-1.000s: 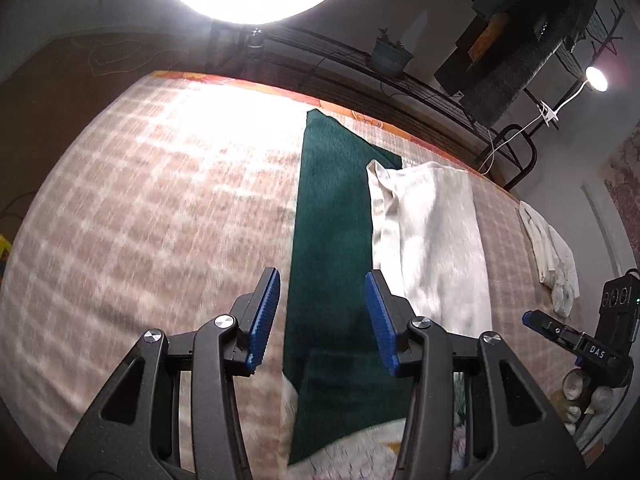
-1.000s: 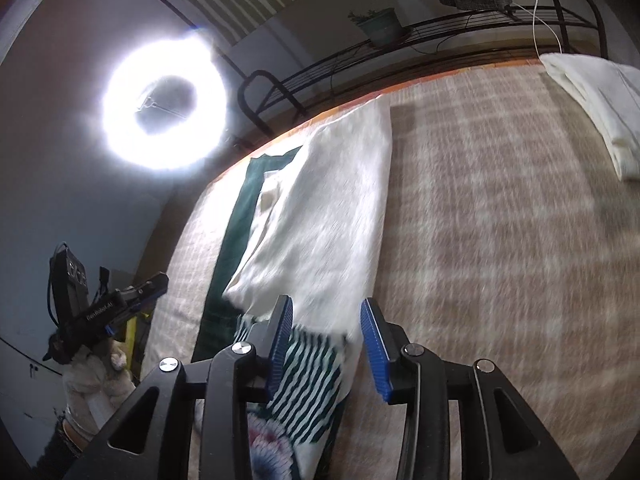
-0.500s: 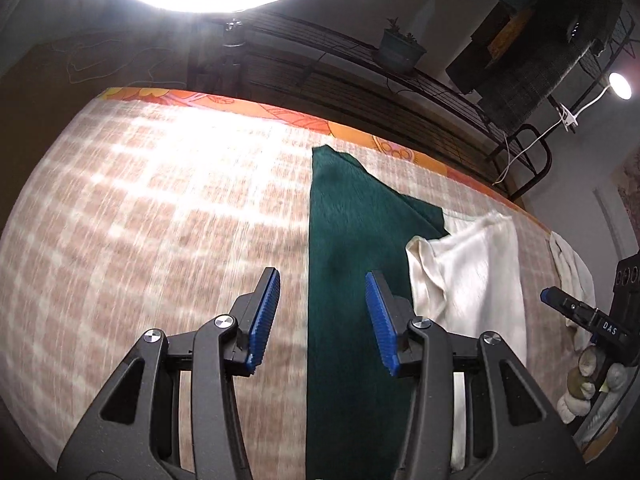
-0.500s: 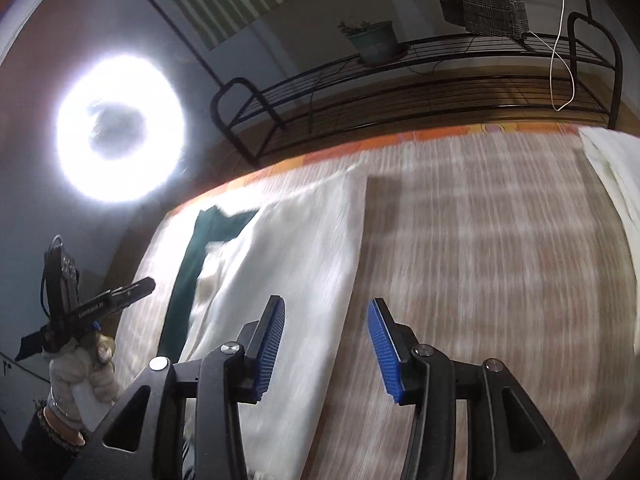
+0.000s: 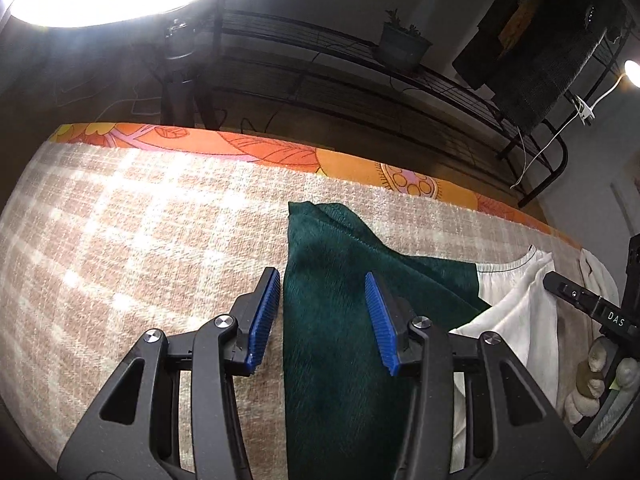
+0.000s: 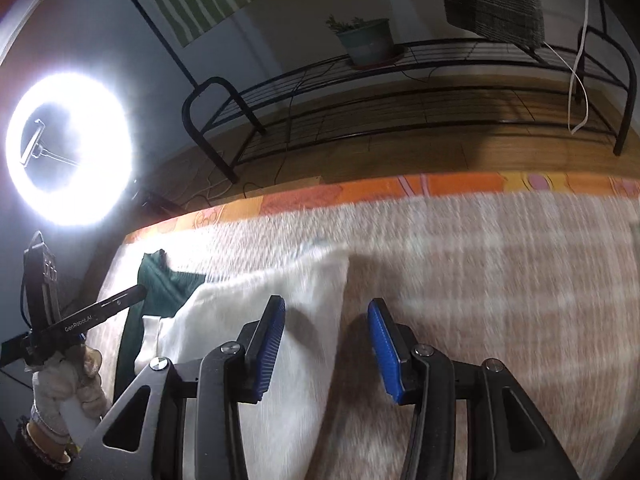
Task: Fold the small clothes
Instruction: 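Open both tools to release the folded hem, then grasp the green collar end with the left tool while the right tool grasps the cream edge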
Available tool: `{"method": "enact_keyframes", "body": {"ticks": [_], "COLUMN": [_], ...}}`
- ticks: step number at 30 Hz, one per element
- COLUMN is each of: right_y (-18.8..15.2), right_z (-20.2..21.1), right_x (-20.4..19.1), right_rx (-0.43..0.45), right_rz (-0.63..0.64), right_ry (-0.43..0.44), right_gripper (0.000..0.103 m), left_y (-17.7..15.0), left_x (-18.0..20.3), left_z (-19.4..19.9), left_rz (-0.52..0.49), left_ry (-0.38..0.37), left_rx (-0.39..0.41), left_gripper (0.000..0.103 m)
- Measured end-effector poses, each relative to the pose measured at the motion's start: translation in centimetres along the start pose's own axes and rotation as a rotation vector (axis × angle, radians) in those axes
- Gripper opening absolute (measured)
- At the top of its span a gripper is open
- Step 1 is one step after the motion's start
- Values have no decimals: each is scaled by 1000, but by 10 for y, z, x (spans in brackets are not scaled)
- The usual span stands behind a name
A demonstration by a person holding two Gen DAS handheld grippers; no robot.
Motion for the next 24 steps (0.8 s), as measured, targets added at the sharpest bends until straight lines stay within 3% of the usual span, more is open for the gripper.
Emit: {"method": "enact_keyframes", "body": {"ticks": [1, 3, 4, 5, 6, 9, 24], "right_y": [1, 3, 3, 3, 2, 1, -4], "right_z": [-1, -6, -9, -11, -12, -13, 49], "right_x": [-1, -3, -5, -7, -9, -15, -57], "right_rx": [0, 0, -5, -6, -9, -9, 75], "right_rz": [5, 11, 14, 21, 29, 48, 120], "right_ry": [-2, 7, 15, 15, 20, 25, 92], "right_gripper": [45, 30, 26, 18, 10, 1, 0], "left_y": [1, 2, 3, 3, 3, 3, -8], "left_x": [3, 8, 11, 13, 15, 18, 18], "left_z": [-2, -4, -5, -7, -8, -6, 73], "left_rz": [-9, -25, -37, -50, -58, -60, -76], "left_ry": [3, 17, 24, 27, 29, 17, -60], "left_rx": [7, 19, 23, 19, 20, 28, 131], "left_gripper": [45, 40, 32, 12, 3, 1, 0]}}
Point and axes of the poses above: each gripper's, at about its wrist camera, not at the fingertips, and z roughly against the way its jaws point, x to its right, y to its top, the point moved 3 cm from there along -z, roughly the way its jaws point, and after that the axes turned 6 degrees about y, right-handed, at the moved point
